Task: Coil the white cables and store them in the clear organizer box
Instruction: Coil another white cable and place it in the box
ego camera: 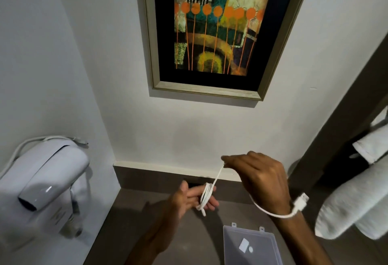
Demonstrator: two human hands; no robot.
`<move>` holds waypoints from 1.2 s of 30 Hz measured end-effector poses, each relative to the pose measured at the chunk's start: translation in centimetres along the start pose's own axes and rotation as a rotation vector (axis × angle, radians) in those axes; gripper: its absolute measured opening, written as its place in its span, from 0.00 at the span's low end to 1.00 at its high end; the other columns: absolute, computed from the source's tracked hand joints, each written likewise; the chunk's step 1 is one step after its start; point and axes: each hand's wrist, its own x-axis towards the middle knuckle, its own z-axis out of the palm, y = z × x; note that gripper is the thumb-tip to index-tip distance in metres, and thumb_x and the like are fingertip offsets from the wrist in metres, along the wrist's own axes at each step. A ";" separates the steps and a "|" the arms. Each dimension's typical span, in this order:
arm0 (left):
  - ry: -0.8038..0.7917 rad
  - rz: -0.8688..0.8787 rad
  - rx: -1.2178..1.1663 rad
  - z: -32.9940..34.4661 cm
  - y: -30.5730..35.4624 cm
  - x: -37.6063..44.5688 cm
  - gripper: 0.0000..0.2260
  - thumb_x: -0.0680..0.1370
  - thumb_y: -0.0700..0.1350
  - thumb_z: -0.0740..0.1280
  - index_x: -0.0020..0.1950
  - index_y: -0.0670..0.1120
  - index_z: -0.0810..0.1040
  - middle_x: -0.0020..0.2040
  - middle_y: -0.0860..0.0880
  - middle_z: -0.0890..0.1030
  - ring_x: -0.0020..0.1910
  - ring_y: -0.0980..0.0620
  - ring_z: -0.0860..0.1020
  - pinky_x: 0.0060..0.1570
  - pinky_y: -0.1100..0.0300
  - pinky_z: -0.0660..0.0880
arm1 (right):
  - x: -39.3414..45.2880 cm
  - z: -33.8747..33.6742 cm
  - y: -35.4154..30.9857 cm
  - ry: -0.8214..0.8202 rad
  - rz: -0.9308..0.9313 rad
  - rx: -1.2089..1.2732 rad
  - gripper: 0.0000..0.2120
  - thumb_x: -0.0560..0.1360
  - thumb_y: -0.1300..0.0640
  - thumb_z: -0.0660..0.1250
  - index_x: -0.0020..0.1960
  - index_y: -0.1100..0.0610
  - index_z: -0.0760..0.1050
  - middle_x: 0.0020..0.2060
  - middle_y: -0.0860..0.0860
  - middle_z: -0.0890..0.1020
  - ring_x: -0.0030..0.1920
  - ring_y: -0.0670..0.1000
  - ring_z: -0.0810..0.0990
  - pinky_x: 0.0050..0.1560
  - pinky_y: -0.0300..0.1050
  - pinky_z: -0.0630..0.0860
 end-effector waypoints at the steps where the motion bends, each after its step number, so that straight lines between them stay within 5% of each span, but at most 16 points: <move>1: -0.034 0.025 -0.104 0.2 0.5 0.0 0.65 0.54 0.86 0.58 0.69 0.33 0.76 0.54 0.32 0.83 0.48 0.51 0.85 0.54 0.63 0.79 | -0.3 1.1 0.3 0.030 0.015 0.004 0.13 0.76 0.67 0.78 0.56 0.53 0.89 0.49 0.48 0.92 0.40 0.55 0.89 0.37 0.50 0.83; 3: -0.026 0.048 -0.338 0.5 1.3 0.4 0.54 0.64 0.81 0.60 0.67 0.36 0.80 0.51 0.35 0.85 0.50 0.45 0.83 0.57 0.56 0.79 | -1.4 3.3 -0.2 0.066 0.077 0.090 0.12 0.77 0.68 0.76 0.57 0.55 0.89 0.46 0.50 0.91 0.42 0.55 0.88 0.40 0.49 0.84; 5: -0.017 0.103 -0.587 0.4 1.1 0.3 0.49 0.69 0.76 0.63 0.68 0.34 0.78 0.58 0.33 0.83 0.56 0.40 0.82 0.63 0.52 0.79 | -2.5 5.2 -2.3 0.081 0.194 0.268 0.11 0.77 0.67 0.74 0.56 0.57 0.88 0.43 0.50 0.89 0.41 0.50 0.87 0.43 0.43 0.83; 9: 0.069 0.194 -0.910 0.1 1.6 0.3 0.43 0.75 0.71 0.62 0.73 0.34 0.72 0.75 0.34 0.72 0.74 0.40 0.72 0.76 0.45 0.67 | -3.5 7.3 -8.7 0.002 0.787 0.981 0.17 0.80 0.69 0.72 0.54 0.47 0.89 0.34 0.44 0.87 0.32 0.40 0.82 0.38 0.34 0.80; 12: 0.157 0.187 -0.994 0.0 1.5 0.0 0.42 0.72 0.70 0.62 0.70 0.37 0.75 0.74 0.37 0.74 0.72 0.42 0.75 0.71 0.44 0.65 | -3.4 6.7 -11.0 0.047 1.053 1.428 0.17 0.79 0.70 0.72 0.56 0.48 0.86 0.30 0.55 0.85 0.27 0.49 0.80 0.32 0.39 0.80; 18: 0.327 0.266 -0.872 0.1 2.2 0.4 0.38 0.74 0.68 0.58 0.66 0.38 0.81 0.68 0.37 0.80 0.67 0.44 0.80 0.69 0.49 0.66 | -4.5 4.6 -10.9 -0.021 1.124 1.720 0.14 0.71 0.68 0.76 0.55 0.66 0.77 0.44 0.65 0.88 0.28 0.57 0.82 0.29 0.47 0.81; 22: 0.520 0.270 -0.422 -0.3 2.2 0.8 0.31 0.76 0.66 0.56 0.68 0.45 0.77 0.63 0.40 0.84 0.66 0.45 0.81 0.74 0.49 0.65 | -5.1 2.5 -9.7 -0.242 1.114 1.541 0.20 0.74 0.63 0.80 0.61 0.61 0.75 0.47 0.62 0.90 0.29 0.58 0.85 0.29 0.48 0.83; 25: 0.530 0.224 0.113 0.3 0.6 1.0 0.30 0.74 0.71 0.53 0.70 0.58 0.73 0.67 0.59 0.79 0.71 0.58 0.74 0.73 0.58 0.66 | -4.4 0.8 -9.4 -0.434 0.965 1.158 0.14 0.78 0.61 0.77 0.60 0.50 0.80 0.45 0.51 0.92 0.33 0.52 0.88 0.44 0.52 0.89; 27: 0.500 0.220 0.306 0.4 -0.6 0.8 0.29 0.76 0.71 0.54 0.74 0.62 0.67 0.68 0.69 0.74 0.72 0.68 0.69 0.72 0.67 0.67 | -3.9 0.0 -9.3 -0.470 0.800 0.851 0.12 0.79 0.58 0.76 0.57 0.43 0.83 0.42 0.40 0.91 0.35 0.45 0.88 0.49 0.45 0.88; 30: 0.439 0.118 0.311 0.4 -1.3 0.3 0.35 0.71 0.79 0.54 0.70 0.63 0.75 0.67 0.65 0.79 0.71 0.64 0.73 0.76 0.57 0.68 | -2.6 -1.3 -8.2 -0.264 0.565 0.492 0.11 0.78 0.55 0.75 0.57 0.40 0.85 0.41 0.34 0.87 0.38 0.42 0.85 0.42 0.30 0.80; 33: 0.401 0.037 0.185 0.7 -1.3 0.1 0.36 0.67 0.81 0.55 0.63 0.62 0.82 0.63 0.58 0.84 0.66 0.59 0.79 0.73 0.52 0.71 | -1.2 -1.9 -6.2 -0.185 0.338 0.303 0.12 0.77 0.57 0.75 0.58 0.44 0.84 0.48 0.38 0.88 0.45 0.41 0.85 0.46 0.41 0.84; 36: 0.275 0.098 0.241 1.4 -0.3 0.1 0.32 0.74 0.76 0.53 0.54 0.56 0.86 0.52 0.54 0.88 0.54 0.55 0.85 0.59 0.64 0.77 | -0.1 -1.4 -3.5 -0.104 0.262 0.242 0.15 0.77 0.62 0.76 0.59 0.47 0.85 0.53 0.42 0.88 0.51 0.44 0.85 0.49 0.46 0.84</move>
